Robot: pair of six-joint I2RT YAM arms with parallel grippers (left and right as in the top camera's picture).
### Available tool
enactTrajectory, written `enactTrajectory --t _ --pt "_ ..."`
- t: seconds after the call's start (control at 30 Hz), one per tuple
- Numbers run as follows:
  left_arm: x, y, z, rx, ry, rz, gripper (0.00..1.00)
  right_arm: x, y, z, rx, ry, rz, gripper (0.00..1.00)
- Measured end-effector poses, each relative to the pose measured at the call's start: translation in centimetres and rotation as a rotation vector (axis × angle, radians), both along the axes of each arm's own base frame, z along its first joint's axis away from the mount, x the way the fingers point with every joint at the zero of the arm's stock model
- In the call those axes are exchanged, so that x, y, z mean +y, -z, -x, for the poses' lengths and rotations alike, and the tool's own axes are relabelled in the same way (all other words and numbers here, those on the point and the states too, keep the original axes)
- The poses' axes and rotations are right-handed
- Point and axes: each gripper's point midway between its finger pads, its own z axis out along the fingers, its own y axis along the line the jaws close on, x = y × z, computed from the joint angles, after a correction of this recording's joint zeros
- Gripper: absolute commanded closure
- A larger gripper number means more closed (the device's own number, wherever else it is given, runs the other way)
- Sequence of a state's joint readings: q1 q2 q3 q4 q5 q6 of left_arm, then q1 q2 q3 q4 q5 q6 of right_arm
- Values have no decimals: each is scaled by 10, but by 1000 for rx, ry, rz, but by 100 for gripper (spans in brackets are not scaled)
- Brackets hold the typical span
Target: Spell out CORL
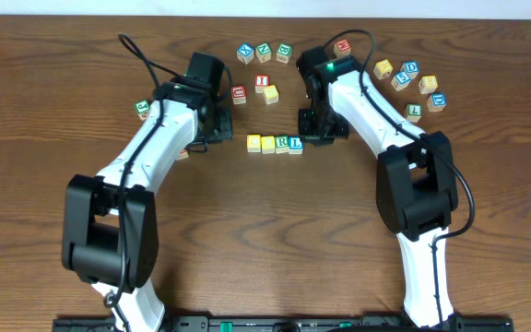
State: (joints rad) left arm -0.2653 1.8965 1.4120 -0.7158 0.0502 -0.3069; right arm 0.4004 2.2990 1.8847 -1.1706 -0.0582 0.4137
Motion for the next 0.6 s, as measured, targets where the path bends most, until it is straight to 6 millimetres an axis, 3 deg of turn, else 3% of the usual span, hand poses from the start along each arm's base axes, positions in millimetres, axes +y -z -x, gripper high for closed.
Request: enactTrajectory --t 0.3,0.6 --pt "-9 4 -1 8 8 34 92 14 4 3 13 -31 -80 99" --pt "-17 21 2 55 21 70 92 31 3 2 -6 -60 -119 99"
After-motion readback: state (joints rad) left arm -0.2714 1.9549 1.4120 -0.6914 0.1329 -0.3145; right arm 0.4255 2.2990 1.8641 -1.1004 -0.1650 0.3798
